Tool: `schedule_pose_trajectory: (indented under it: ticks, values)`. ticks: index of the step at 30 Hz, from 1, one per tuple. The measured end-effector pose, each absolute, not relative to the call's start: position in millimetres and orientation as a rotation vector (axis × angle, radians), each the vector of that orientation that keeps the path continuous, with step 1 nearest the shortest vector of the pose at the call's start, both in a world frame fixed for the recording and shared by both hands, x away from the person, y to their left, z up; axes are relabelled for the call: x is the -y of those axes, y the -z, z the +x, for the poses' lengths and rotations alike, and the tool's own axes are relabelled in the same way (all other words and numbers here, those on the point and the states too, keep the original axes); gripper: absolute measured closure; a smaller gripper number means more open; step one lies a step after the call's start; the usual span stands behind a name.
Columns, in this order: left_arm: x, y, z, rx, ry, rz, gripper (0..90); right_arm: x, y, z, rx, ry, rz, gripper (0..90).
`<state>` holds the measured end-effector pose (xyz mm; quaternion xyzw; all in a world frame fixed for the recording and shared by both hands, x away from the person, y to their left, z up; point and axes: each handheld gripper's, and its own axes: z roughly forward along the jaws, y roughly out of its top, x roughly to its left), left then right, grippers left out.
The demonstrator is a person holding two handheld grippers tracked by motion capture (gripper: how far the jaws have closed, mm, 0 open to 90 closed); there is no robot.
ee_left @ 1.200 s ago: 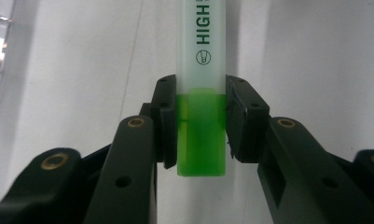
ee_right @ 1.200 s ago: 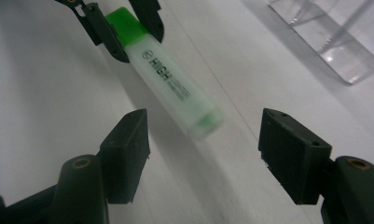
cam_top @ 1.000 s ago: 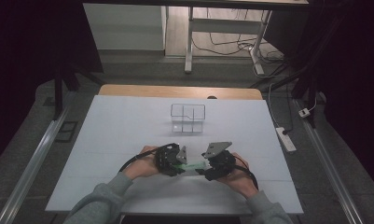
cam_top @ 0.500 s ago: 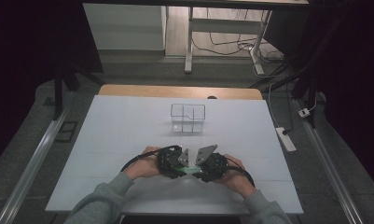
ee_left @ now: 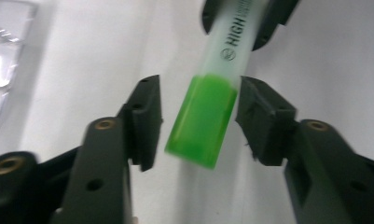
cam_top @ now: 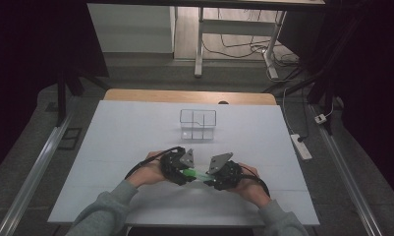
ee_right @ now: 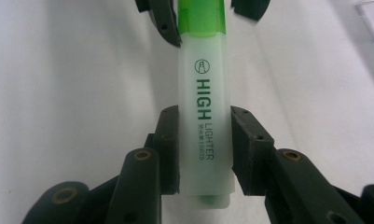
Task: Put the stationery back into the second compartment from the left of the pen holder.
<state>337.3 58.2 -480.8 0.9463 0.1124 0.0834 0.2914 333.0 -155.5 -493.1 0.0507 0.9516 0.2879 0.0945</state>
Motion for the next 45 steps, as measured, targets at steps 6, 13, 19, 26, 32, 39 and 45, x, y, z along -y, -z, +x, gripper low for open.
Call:
schedule_pose_trajectory:
  ticks: [6, 13, 19, 26, 32, 39, 45]
  values:
    - [-80, 480, 344, -0.471, -0.213, 2.407, 33.7, 164, 490, 336, -2.752, -0.93, 0.254, 65.1]
    - [-100, 482, 349, -0.648, -0.2, 2.276, 29.1, 172, 486, 339, -2.651, -1.043, 0.369, 65.1]
    - [-106, 485, 351, -0.727, -0.16, 2.201, 27.0, 175, 484, 340, -2.613, -1.094, 0.411, 65.1]
    - [-106, 485, 351, -0.765, -0.117, 2.127, 26.0, 174, 485, 339, -2.585, -1.11, 0.437, 65.0]
    - [-104, 486, 353, -0.794, -0.059, 2.055, 25.9, 174, 487, 339, -2.572, -1.114, 0.46, 65.0]
    - [-97, 486, 353, -0.792, -0.01, 1.997, 26.8, 170, 489, 336, -2.546, -1.12, 0.45, 65.0]
    - [-92, 487, 355, -0.795, 0.013, 1.975, 31.3, 168, 491, 335, -2.527, -1.141, 0.445, 65.0]
